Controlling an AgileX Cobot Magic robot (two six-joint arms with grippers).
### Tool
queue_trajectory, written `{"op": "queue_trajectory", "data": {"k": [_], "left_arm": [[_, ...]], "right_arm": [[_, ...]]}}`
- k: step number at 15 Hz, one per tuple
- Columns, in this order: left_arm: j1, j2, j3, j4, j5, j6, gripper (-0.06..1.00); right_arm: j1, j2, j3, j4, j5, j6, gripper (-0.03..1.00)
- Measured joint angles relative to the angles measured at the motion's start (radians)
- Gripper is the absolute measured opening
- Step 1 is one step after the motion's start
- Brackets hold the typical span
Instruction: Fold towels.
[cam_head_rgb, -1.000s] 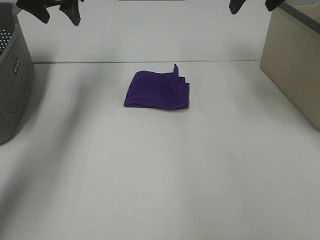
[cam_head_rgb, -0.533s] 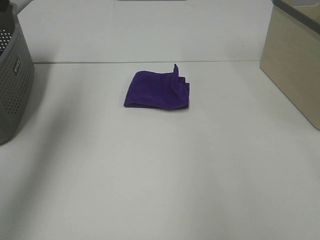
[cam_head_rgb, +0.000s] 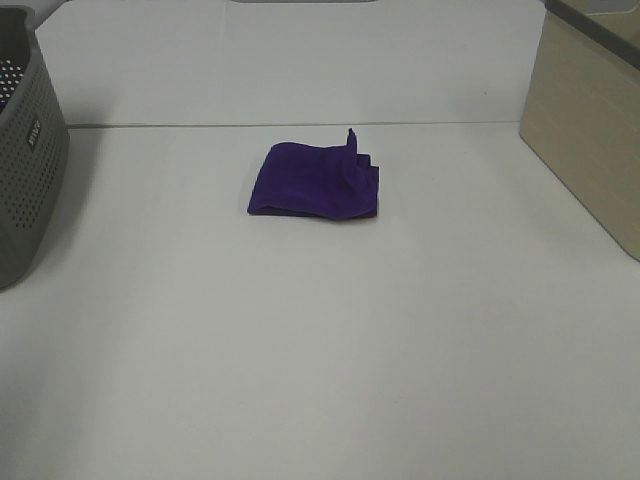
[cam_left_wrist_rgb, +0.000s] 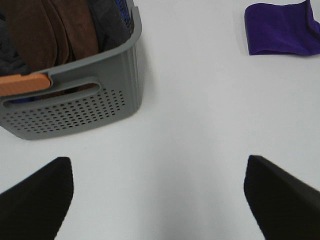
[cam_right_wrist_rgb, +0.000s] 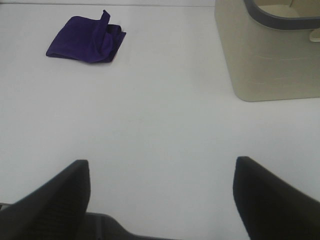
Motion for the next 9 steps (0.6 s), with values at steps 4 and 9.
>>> {"op": "queue_trajectory", "data": {"k": [4, 9], "left_arm": [[0.000, -0.321, 0.213, 0.001, -0.009, 0.025, 0.85], [0.000, -0.535, 0.244, -0.068, 0.084, 0.062, 0.85]], "right_arm": [[0.000, -0.218, 0.167, -0.019, -0.011, -0.011, 0.78], [0.000, -0.227, 0.289, -0.014, -0.122, -0.032, 0.78]]}}
